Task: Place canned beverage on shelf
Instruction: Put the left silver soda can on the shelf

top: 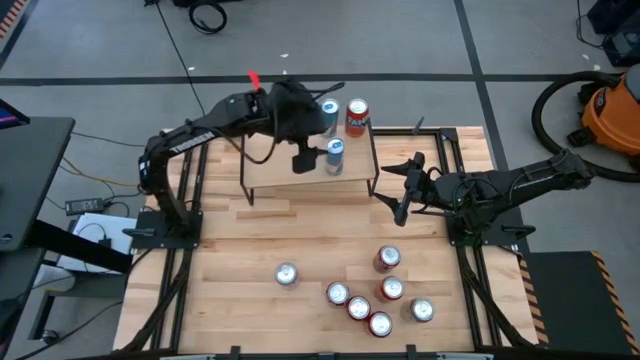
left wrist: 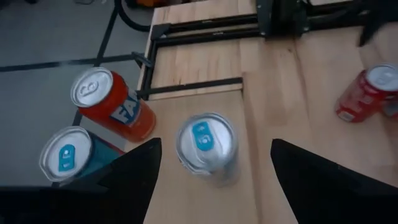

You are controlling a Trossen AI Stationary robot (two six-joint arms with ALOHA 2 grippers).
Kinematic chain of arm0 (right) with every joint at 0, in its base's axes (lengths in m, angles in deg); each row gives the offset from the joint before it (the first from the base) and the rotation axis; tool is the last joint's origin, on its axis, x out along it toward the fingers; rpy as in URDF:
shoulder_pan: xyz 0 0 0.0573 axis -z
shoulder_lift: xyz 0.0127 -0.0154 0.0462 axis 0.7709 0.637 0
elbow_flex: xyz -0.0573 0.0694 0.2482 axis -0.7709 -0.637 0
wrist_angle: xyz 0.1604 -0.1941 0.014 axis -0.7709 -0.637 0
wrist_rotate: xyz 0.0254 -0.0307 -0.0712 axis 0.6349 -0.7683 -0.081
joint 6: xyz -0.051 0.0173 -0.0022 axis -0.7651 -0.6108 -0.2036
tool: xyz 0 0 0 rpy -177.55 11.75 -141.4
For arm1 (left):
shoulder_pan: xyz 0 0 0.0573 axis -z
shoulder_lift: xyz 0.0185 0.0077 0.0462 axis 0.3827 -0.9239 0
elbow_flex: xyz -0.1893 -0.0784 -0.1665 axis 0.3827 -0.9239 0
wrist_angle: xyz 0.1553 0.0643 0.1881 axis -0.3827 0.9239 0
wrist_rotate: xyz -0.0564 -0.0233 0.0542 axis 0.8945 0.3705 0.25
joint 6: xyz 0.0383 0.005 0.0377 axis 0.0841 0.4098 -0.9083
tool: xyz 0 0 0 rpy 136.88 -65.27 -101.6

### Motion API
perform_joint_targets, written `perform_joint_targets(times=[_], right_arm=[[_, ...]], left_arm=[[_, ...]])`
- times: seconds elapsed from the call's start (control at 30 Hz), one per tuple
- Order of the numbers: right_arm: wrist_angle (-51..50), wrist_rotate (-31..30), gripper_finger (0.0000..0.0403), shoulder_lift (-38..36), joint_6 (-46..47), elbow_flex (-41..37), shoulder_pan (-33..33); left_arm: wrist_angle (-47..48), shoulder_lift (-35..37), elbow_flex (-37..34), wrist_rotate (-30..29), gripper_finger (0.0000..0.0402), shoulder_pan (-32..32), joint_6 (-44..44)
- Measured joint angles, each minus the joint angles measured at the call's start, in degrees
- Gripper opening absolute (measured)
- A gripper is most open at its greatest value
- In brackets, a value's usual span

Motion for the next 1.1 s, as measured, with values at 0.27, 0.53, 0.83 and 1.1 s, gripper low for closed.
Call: perform_joint_targets(times=[0.27,0.53,0.83,1.1], right_arm=[[-0.01,0.01,0.0349,0.00,0.20,0.00,0.02],[0.70,0.07,0.0349,0.00,0.13,0.00,0.00],[1.70,3.19,0.0349,-0.02,0.43,0.02,-0.22],[2.08,3.36,0.0349,-0.02,-0.87,0.02,-0.22]], left_arm=[[11.67,0.70,-0.02,0.25,0.0314,9.55,6.75],[18.18,0.68,-0.04,-0.39,0.0314,25.06,21.19],[19.78,-3.57,-0.04,-8.50,0.0314,38.10,36.92],[26.05,-8.61,-0.04,-9.54,0.0314,43.04,44.45]])
